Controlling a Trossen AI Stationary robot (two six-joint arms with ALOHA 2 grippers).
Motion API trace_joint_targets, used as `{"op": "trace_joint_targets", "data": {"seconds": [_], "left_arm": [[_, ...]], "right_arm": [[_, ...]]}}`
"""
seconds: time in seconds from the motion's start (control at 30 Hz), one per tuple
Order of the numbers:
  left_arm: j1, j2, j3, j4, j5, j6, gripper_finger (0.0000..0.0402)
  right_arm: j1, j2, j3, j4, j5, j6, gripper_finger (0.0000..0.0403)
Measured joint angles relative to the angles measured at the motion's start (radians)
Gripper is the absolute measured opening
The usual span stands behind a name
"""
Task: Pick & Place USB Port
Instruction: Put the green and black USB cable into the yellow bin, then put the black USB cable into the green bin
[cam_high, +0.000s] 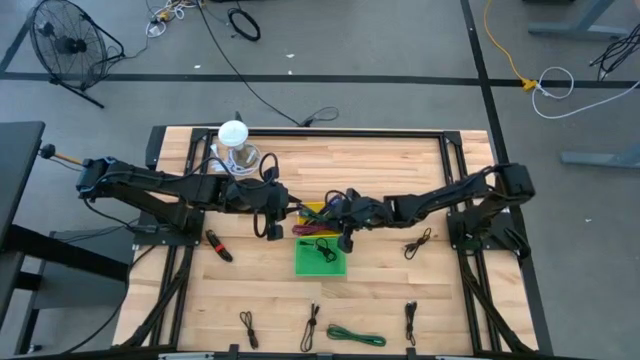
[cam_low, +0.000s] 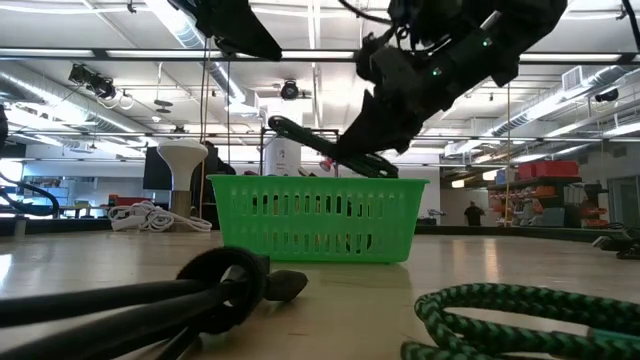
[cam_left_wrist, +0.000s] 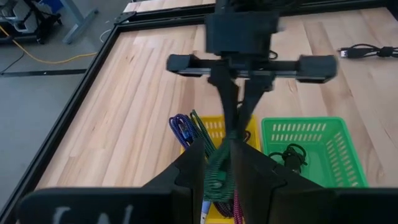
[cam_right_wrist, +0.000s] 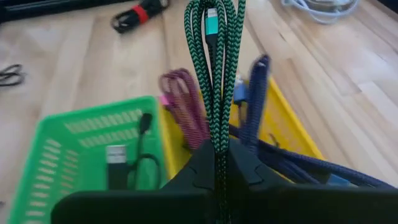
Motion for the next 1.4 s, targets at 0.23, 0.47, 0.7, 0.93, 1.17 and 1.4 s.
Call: {"op": "trace_joint_targets", "data": {"seconds": [0.23,0.47,0.7,0.93,1.17,1.4], "left_arm": [[0.0,0.0,0.0,0.001,0.0,0.0,0.0083],[0.0,0.0,0.0,0.002,0.0,0.0,0.0083],[0.0,0.019,-0.002,-0.001,0.0,0.0,0.0083],[0.0,0.065,-0.001,0.007,0.001,0.025,0.0083],[0.0,0.064,-0.001,0.028,0.0,0.033,0.0083],[0.0,0.064,-0.001,0.025,-0.003,0.034,0.0083]], "right_arm": [[-0.03,0.011,0.0,0.01,-0.01,0.026,0.0008],[-0.025,0.011,0.0,0.029,-0.009,0.034,0.0008],[-0.022,0.024,0.0,0.032,-0.015,0.066,0.0009],[-0.021,0.082,0.0,0.069,-0.009,0.056,0.0017],[-0.021,0.085,0.0,0.079,-0.007,0.048,0.0076],[-0.021,0.081,0.0,0.097,-0.007,0.023,0.0139]]}}
